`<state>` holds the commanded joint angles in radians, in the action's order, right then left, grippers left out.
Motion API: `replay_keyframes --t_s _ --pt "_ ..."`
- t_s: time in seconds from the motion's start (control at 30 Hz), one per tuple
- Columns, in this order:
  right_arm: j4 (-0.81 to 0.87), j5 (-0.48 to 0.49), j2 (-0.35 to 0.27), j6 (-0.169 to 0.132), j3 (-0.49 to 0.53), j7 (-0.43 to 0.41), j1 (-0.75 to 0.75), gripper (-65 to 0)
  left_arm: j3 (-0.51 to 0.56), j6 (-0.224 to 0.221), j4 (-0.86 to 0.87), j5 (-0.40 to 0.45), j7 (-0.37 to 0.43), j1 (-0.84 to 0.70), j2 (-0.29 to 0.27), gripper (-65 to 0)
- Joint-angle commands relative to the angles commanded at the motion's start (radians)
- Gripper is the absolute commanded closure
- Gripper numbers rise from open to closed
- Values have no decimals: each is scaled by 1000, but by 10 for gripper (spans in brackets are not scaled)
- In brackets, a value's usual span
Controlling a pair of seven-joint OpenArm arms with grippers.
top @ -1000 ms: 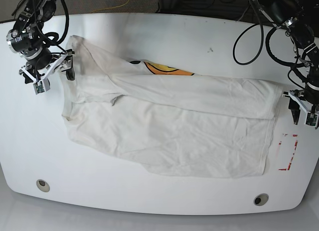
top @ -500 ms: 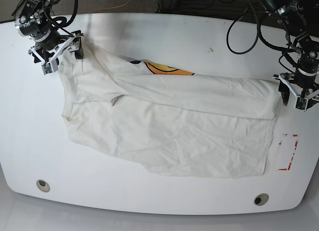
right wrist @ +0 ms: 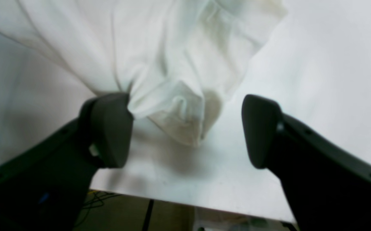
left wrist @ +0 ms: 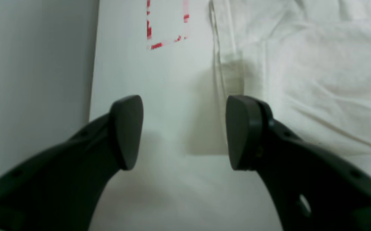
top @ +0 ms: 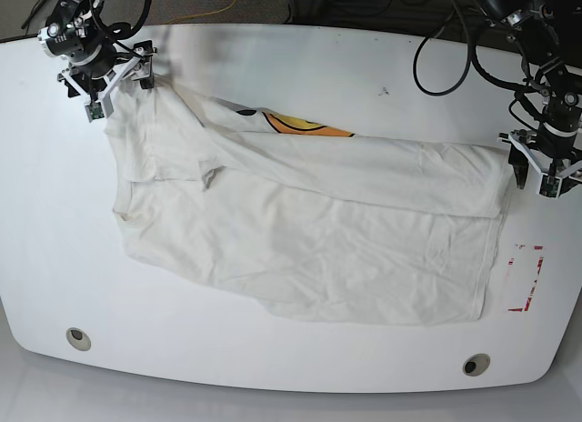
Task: Layout the t-shirt on the table in an organized manner, then fold the t-shirt properly
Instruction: 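Lower both grippers onto the folded shirt edge and grasp it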
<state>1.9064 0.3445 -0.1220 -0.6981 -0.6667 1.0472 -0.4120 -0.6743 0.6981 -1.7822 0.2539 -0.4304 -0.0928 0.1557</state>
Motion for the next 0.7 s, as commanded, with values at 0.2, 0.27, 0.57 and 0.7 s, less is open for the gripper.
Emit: replay_keyframes --t_s 0.2,0.27,0.57,0.7 --pt "-89 0 0 0 2 -28 23 -506 0 0 2 0 0 -9 0 -380" --pt "-114 0 0 0 2 -57 25 -506 2 0 2 -2 0 -21 0 -380" --pt "-173 0 -29 0 3 -92 48 -505 57 0 -6 -2 0 -78 0 -380" --pt "-178 0 -34 0 3 -92 49 -453 64 0 -6 -2 0 -101 -3 -380"
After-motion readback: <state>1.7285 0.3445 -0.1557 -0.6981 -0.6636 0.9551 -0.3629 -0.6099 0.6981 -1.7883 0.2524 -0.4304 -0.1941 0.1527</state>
